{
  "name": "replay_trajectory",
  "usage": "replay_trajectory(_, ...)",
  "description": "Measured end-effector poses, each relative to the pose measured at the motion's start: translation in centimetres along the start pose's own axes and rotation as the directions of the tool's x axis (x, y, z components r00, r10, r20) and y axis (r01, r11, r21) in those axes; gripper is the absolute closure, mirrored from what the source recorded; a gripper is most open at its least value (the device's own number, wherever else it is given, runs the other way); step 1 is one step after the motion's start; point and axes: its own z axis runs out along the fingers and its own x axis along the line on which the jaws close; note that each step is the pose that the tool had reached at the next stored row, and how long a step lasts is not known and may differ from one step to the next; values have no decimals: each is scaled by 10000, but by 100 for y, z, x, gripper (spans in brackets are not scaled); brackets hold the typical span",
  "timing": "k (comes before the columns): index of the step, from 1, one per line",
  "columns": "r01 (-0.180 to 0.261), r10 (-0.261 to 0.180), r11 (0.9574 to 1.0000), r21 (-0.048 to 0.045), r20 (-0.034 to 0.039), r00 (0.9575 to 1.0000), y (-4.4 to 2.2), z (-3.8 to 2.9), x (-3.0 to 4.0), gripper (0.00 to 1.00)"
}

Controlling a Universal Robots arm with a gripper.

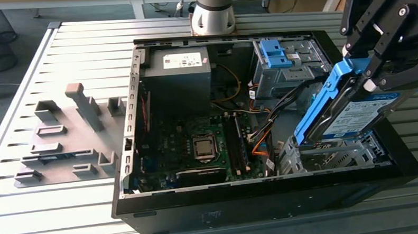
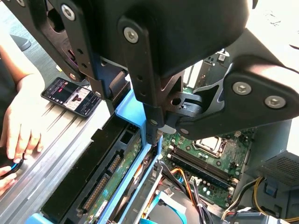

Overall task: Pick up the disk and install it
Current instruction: 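Insert the disk into the insertion slot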

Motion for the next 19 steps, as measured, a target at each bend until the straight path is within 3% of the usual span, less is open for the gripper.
replay_trajectory(10, -1, 1, 10000, 0, 0, 10000, -30, 36, 0, 64)
replay_trajectory(19, -5, 5, 10000, 3, 12, 10000, -48, 108, 1, 64)
